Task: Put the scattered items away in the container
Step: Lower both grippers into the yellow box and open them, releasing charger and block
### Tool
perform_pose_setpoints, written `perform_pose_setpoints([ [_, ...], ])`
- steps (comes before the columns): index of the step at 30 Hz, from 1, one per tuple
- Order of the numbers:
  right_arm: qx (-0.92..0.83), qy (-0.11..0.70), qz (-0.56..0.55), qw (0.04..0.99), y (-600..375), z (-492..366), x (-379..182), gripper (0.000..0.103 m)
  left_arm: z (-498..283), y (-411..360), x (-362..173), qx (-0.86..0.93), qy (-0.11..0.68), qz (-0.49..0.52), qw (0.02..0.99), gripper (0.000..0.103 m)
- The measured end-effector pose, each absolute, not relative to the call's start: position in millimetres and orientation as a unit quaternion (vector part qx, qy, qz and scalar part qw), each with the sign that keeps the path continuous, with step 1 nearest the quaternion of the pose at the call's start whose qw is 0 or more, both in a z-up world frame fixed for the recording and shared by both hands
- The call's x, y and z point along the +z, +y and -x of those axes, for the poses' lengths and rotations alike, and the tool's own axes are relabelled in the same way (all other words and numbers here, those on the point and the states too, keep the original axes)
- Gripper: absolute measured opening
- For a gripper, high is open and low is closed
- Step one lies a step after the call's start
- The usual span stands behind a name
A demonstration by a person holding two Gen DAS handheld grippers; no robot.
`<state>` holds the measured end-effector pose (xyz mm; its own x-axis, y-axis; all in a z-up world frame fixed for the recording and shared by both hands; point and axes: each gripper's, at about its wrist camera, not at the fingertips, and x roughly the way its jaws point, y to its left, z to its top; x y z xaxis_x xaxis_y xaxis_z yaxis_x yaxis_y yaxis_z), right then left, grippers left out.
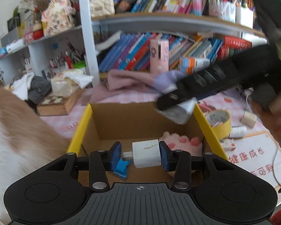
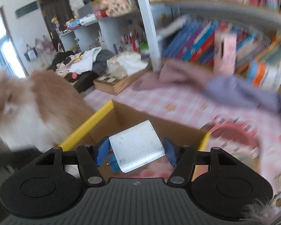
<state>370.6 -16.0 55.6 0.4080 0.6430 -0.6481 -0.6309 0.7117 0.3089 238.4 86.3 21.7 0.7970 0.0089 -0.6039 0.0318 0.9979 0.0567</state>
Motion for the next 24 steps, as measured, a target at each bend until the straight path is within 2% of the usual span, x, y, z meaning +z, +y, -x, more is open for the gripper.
perform_pose_setpoints([
  [6, 0.378, 0.495, -0.043, 0.782, 20, -409, 20, 0.059, -260, 82, -1, -0.015, 0.369, -0.028, 0.929, 0.041],
  [12, 0.354, 0.555, -0.02, 0.752, 48, -428, -23, 0.06, -271, 83, -15, -0.018, 0.407, -0.022, 0.913, 0.042],
  [24, 0.32, 0.564, 0.061, 0.759, 74, -444, -52, 0.06, -277, 89, -27, -0.011, 0.433, -0.01, 0.901, 0.042],
])
